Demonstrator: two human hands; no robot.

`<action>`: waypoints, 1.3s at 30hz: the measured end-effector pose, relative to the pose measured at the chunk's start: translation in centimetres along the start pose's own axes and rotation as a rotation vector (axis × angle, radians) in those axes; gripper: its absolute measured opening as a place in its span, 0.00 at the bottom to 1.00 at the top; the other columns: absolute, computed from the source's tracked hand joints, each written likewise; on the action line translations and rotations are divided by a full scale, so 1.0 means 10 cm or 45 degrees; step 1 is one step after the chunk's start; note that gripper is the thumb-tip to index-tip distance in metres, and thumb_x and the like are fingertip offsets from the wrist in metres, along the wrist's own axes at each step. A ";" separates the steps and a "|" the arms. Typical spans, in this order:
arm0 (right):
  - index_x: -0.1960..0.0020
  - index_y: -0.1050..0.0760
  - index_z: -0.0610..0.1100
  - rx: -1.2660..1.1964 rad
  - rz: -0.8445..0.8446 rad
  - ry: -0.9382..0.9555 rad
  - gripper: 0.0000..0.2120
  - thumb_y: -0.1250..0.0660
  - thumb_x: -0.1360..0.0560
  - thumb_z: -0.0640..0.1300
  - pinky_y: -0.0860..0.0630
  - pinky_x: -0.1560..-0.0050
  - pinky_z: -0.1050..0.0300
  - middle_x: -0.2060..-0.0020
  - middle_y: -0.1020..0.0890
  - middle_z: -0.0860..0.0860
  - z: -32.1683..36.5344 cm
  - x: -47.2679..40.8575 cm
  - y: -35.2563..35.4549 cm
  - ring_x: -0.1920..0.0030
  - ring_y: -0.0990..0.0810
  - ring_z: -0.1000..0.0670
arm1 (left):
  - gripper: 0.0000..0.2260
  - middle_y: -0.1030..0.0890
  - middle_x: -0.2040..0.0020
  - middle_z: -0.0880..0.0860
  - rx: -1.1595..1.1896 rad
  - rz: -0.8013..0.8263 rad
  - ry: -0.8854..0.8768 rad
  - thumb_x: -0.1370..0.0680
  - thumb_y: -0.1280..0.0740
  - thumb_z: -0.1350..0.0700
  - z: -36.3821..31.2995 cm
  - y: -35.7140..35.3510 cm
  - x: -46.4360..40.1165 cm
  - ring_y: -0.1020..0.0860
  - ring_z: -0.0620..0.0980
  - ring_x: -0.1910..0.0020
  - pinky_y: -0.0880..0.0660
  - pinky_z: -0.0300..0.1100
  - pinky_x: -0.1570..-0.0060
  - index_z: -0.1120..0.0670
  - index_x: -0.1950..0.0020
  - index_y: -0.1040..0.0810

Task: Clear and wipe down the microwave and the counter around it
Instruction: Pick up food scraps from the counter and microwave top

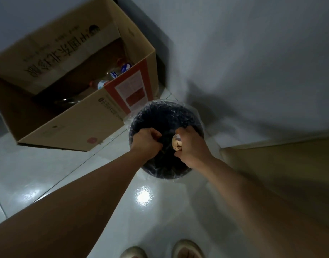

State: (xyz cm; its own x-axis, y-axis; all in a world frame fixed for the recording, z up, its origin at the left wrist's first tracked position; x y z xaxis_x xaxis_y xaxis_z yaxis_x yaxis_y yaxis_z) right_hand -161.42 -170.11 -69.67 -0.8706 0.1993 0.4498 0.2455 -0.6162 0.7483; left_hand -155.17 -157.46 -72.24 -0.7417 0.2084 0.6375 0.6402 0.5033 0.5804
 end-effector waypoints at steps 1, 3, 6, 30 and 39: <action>0.37 0.32 0.45 0.033 0.022 0.006 0.27 0.25 0.33 0.40 0.32 0.53 0.58 0.41 0.30 0.45 0.00 -0.02 -0.04 0.44 0.25 0.43 | 0.18 0.20 0.44 0.50 -0.103 0.014 -0.029 0.30 0.28 0.61 -0.01 -0.01 -0.03 0.22 0.48 0.45 0.30 0.34 0.52 0.49 0.41 0.23; 0.34 0.34 0.45 0.101 0.087 0.024 0.32 0.24 0.33 0.41 0.31 0.52 0.57 0.40 0.30 0.45 0.02 -0.04 -0.11 0.42 0.26 0.42 | 0.26 0.22 0.39 0.54 -0.262 0.067 -0.111 0.29 0.29 0.60 -0.06 -0.06 -0.05 0.25 0.53 0.39 0.29 0.38 0.44 0.52 0.32 0.29; 0.30 0.37 0.45 0.100 0.169 0.019 0.37 0.24 0.34 0.43 0.29 0.43 0.54 0.36 0.31 0.44 0.04 -0.03 -0.15 0.37 0.28 0.42 | 0.32 0.26 0.35 0.57 -0.376 0.111 -0.225 0.29 0.30 0.61 -0.17 -0.09 -0.01 0.29 0.55 0.34 0.32 0.41 0.38 0.54 0.27 0.37; 0.30 0.37 0.46 0.070 0.164 -0.045 0.25 0.34 0.26 0.40 0.31 0.38 0.51 0.35 0.34 0.45 0.23 0.25 0.12 0.34 0.33 0.43 | 0.18 0.19 0.44 0.53 -0.275 -0.060 -0.200 0.25 0.41 0.67 -0.27 0.42 0.27 0.21 0.54 0.45 0.25 0.45 0.42 0.52 0.42 0.20; 0.25 0.47 0.55 -0.012 0.139 0.090 0.37 0.39 0.27 0.33 0.29 0.44 0.52 0.42 0.35 0.47 0.41 0.18 0.07 0.39 0.35 0.46 | 0.26 0.24 0.36 0.54 0.017 0.184 -0.161 0.29 0.42 0.74 -0.27 0.22 0.27 0.26 0.51 0.37 0.29 0.44 0.36 0.57 0.33 0.28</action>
State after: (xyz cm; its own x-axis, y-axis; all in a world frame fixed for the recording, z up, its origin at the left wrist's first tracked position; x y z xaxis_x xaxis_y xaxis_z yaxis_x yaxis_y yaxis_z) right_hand -161.08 -167.01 -66.37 -0.8667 0.0766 0.4929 0.3371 -0.6384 0.6920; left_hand -155.28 -158.06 -67.86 -0.6622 0.3828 0.6441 0.7397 0.4715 0.4802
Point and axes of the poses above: each hand's wrist, its own x-axis away from the middle knuckle, its own y-axis out of the back of the hand, z = x × y, the point moved 10 cm from there along -x, towards the middle knuckle
